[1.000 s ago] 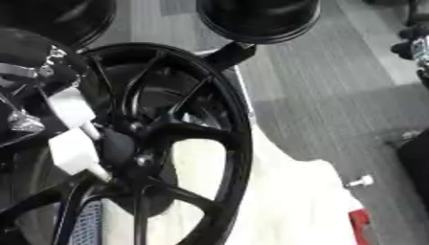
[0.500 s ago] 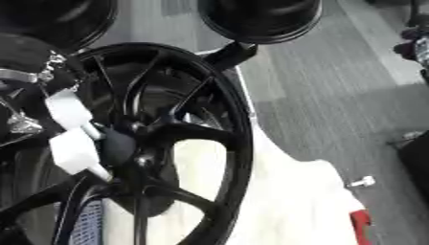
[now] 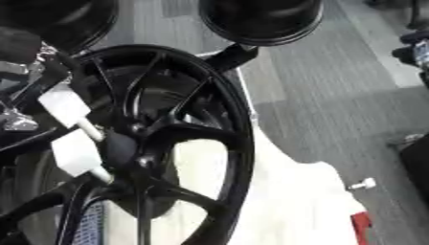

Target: Pull the pin out of the wheel hub.

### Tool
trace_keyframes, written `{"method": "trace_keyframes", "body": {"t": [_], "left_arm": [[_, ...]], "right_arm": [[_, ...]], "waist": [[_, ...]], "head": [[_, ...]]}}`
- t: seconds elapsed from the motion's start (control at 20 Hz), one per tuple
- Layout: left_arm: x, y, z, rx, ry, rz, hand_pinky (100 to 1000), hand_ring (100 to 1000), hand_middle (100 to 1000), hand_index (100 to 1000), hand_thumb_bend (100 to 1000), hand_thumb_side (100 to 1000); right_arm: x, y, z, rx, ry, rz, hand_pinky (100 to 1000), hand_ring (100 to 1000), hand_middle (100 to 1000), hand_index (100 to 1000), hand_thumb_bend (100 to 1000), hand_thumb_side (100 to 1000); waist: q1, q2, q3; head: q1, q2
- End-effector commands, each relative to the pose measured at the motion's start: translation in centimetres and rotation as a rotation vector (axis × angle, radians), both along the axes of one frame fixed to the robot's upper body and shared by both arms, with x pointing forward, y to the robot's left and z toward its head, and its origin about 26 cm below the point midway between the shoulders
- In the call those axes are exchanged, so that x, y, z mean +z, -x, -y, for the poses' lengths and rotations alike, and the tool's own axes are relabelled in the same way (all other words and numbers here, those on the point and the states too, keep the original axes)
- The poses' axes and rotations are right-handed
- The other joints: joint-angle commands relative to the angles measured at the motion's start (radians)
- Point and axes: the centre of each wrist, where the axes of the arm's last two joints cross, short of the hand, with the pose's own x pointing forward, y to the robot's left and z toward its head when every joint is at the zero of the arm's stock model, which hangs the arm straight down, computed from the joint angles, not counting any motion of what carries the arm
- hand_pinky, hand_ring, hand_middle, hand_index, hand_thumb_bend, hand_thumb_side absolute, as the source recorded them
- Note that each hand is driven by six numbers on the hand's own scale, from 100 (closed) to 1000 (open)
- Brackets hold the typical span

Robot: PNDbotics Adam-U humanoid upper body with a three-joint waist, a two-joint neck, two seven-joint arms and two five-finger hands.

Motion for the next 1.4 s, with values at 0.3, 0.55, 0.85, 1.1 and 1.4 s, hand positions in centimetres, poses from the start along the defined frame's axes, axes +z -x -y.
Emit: {"method": "trace_keyframes", "body": {"t": [0.3, 0.55, 0.85, 1.1, 1.4], "left_arm": [[6.7, -0.3, -5.4, 0.119, 0.087, 0.155, 725, 546, 284, 389, 100, 100], [8.0, -0.1, -12.0, 0.391, 0.237, 0.206, 732, 551, 298, 414, 100, 100], [6.6, 1.6, -21.0, 0.765, 0.331, 0.234, 742, 572, 334, 461, 100, 100], [3.8, 3.7, -26.8, 0.962, 0.399, 0.251, 771, 614, 412, 517, 100, 100], [0.1, 4.7, -29.6, 1.109, 0.333, 0.209, 926, 898, 845, 894, 320, 158]], "right_arm": [[0.6, 0.5, 0.6, -0.027, 0.012, 0.027, 790, 679, 661, 798, 100, 566], [0.3, 0.6, 0.9, -0.050, 0.007, 0.024, 790, 679, 661, 798, 100, 566], [0.2, 0.8, 1.3, -0.077, -0.002, 0.030, 790, 679, 662, 798, 100, 565], [0.2, 0.9, 1.4, -0.088, -0.009, 0.037, 790, 679, 662, 798, 100, 566], [0.3, 0.9, 1.3, -0.088, -0.013, 0.041, 791, 679, 662, 798, 100, 567]], "waist": [[-0.019, -0.021, 0.024], [-0.029, -0.023, 0.051], [-0.038, -0.021, 0.078], [-0.042, -0.017, 0.091], [-0.042, -0.013, 0.096]], "head": [[-0.024, 0.006], [-0.044, 0.011], [-0.058, 0.009], [-0.061, 0.002], [-0.063, 0.000]]}}
